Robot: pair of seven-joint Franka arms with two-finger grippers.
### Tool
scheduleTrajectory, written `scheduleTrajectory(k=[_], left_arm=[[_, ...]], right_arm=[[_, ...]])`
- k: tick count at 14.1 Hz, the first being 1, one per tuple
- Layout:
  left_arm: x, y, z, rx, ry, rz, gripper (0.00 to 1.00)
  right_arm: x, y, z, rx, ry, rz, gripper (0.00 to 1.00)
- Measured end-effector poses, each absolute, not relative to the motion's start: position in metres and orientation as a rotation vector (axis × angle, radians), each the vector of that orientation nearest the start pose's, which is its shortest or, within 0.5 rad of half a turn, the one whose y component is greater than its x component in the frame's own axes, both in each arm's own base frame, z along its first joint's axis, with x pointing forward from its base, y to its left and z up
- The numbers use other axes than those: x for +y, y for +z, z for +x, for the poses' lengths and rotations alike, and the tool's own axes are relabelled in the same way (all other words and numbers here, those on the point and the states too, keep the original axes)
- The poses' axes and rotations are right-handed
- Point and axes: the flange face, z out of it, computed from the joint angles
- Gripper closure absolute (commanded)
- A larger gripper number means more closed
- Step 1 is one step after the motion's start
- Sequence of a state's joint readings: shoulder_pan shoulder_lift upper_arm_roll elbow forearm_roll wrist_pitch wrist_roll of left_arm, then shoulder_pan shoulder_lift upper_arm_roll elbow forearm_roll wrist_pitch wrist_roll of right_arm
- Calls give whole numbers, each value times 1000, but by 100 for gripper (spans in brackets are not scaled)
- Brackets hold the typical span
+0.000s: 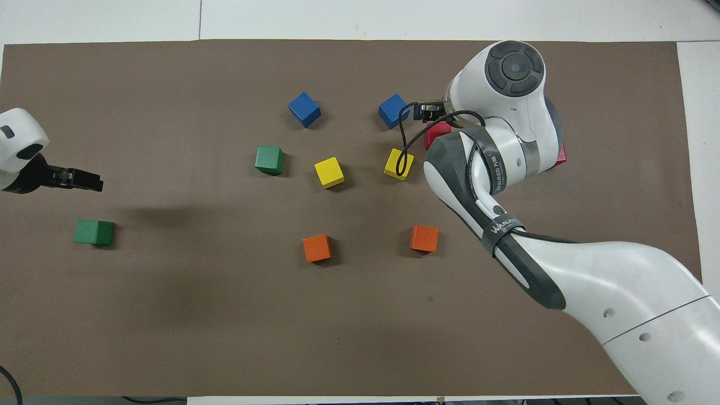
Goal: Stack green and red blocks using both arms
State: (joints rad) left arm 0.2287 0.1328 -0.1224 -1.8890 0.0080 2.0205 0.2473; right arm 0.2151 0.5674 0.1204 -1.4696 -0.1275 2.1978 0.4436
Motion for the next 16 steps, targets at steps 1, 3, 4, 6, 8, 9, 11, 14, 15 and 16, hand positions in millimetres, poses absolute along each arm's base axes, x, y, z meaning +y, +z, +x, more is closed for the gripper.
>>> scheduleTrajectory(k=[1, 3, 4, 6, 8, 9, 11, 14, 15, 16], left_arm=[[37, 445, 595, 169, -11, -3146, 0], [-26, 453, 603, 101, -37, -3153, 0], [-55, 456, 605, 106, -49, -3163, 0], [-103, 456, 609, 178, -67, -3186, 0], [-143, 447, 614, 265, -80, -3190, 0], [-161, 437, 616, 300, -84, -3191, 0], [-190, 409, 618, 344, -61, -3192, 0], [-222, 379, 631, 378, -30, -3198, 0], [-228, 373, 634, 388, -21, -3198, 0], [-233, 366, 636, 396, -12, -3198, 0]], right_arm=[[221, 361, 689, 104, -262, -3107, 6], [220, 345, 688, 104, -258, -3105, 6], [220, 337, 687, 102, -256, -3105, 6], [219, 327, 684, 100, -257, -3103, 6], [219, 319, 682, 97, -275, -3094, 6], [219, 315, 680, 95, -277, -3092, 6], [219, 307, 677, 91, -295, -3083, 29], [211, 295, 674, 103, -295, -3082, 100], [206, 297, 675, 111, -282, -3090, 100], [196, 303, 676, 103, -258, -3107, 100]])
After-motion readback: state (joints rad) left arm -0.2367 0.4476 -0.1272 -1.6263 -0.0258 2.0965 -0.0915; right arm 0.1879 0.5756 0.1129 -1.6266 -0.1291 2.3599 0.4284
